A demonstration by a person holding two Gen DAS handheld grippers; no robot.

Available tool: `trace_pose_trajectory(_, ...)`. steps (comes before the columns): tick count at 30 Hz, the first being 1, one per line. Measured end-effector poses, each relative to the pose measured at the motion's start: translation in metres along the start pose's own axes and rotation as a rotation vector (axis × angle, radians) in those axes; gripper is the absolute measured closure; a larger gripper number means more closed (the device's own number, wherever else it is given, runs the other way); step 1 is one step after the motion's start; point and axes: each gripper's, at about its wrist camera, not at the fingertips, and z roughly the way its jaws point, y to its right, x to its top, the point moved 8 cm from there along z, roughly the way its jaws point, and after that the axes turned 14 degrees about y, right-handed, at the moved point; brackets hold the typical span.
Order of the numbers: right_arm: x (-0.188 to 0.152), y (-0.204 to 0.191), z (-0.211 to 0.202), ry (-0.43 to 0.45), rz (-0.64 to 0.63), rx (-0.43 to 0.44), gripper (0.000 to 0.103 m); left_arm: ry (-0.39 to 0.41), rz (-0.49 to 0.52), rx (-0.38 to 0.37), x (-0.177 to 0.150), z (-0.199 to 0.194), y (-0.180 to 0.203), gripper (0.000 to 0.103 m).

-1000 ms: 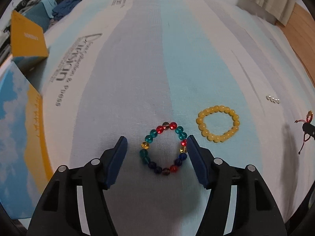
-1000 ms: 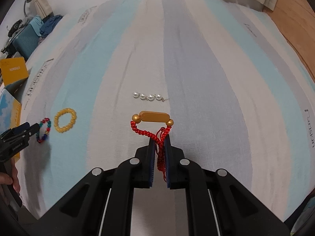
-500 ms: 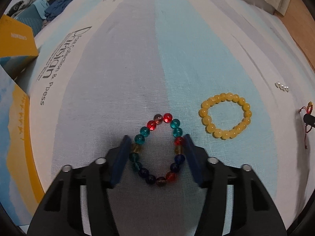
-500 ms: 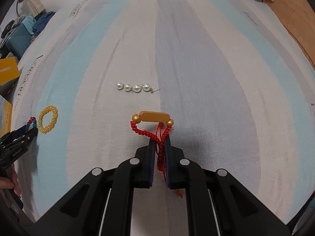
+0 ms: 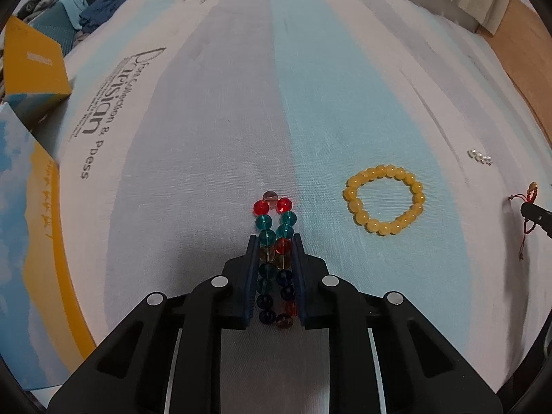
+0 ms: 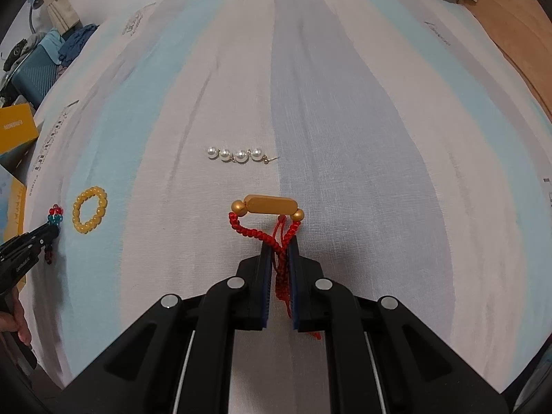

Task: Organize jewelry
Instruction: 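Carry the multicolour bracelet with the left tool while the right tool carries the red cord bracelet to the box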

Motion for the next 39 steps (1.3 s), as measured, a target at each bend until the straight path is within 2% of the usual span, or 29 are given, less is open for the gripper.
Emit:
trace_pose_trajectory(24, 0.025, -0.031, -0.054, 0.092, -0.007, 0.033, 0.095, 0.094, -0.007, -0.012, 0.03, -0.078, 0.001, 0.086)
trace_pose_trajectory(39, 0.048, -0.114, -0.097, 0.162, -0.068, 0.109, 0.095, 0.185, -0.043, 0.013, 0.049, -0.145, -0.036, 0.086)
